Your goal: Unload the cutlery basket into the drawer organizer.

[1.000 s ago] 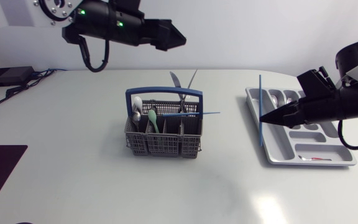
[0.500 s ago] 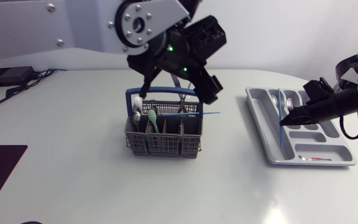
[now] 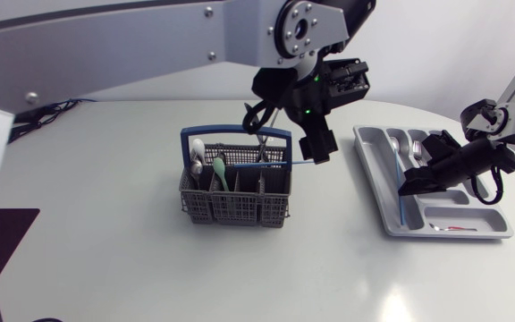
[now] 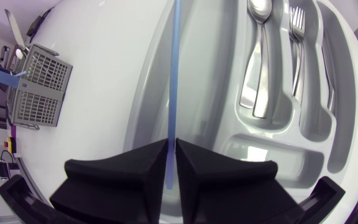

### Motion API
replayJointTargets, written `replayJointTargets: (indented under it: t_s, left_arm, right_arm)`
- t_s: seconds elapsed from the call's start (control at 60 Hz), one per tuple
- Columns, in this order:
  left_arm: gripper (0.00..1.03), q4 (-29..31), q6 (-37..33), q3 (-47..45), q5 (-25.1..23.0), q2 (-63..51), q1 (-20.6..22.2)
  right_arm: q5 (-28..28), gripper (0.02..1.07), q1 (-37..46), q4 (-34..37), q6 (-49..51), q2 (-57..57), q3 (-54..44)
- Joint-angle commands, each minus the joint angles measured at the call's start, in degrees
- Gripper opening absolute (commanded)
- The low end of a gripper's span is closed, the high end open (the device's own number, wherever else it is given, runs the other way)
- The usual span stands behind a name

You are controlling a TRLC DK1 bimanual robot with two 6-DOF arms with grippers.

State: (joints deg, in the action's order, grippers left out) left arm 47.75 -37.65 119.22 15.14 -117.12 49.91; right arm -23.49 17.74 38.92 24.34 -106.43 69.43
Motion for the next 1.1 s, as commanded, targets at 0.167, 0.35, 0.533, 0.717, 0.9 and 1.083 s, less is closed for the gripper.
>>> replayJointTargets:
  t_s: [0.167, 0.35, 0.533, 0.717, 0.9, 1.083]
  left_arm:
    - [0.92, 2.35, -4.1, 5.94, 3.76, -6.63, 1.95]
    - [0.9, 2.09, -5.86, 6.11, 6.57, -8.56, 3.0]
    - [0.9, -0.46, -6.56, 3.39, 9.21, -9.71, 4.23]
    - [0.9, -8.46, -8.49, -4.52, 13.16, -9.18, 5.72]
    - [0.9, -12.24, -9.46, -8.56, 15.8, -9.53, 6.16]
    - [0.88, -13.03, -9.46, -8.48, 17.12, -10.76, 6.16]
  right_arm:
    - [1.16, 0.91, -0.77, -2.09, -0.78, 0.96, -1.93]
    - [1.25, 1.0, -1.39, -2.35, 0.01, 3.86, -3.42]
    - [0.99, 1.01, -2.71, -2.97, 0.36, 6.15, -5.36]
    - [0.28, 1.01, -3.59, -3.14, 0.71, 7.99, -6.67]
    - [-0.51, 1.01, -3.67, -3.14, 1.06, 10.46, -7.91]
    - [-1.3, 1.01, -3.59, -3.58, 2.03, 11.33, -8.96]
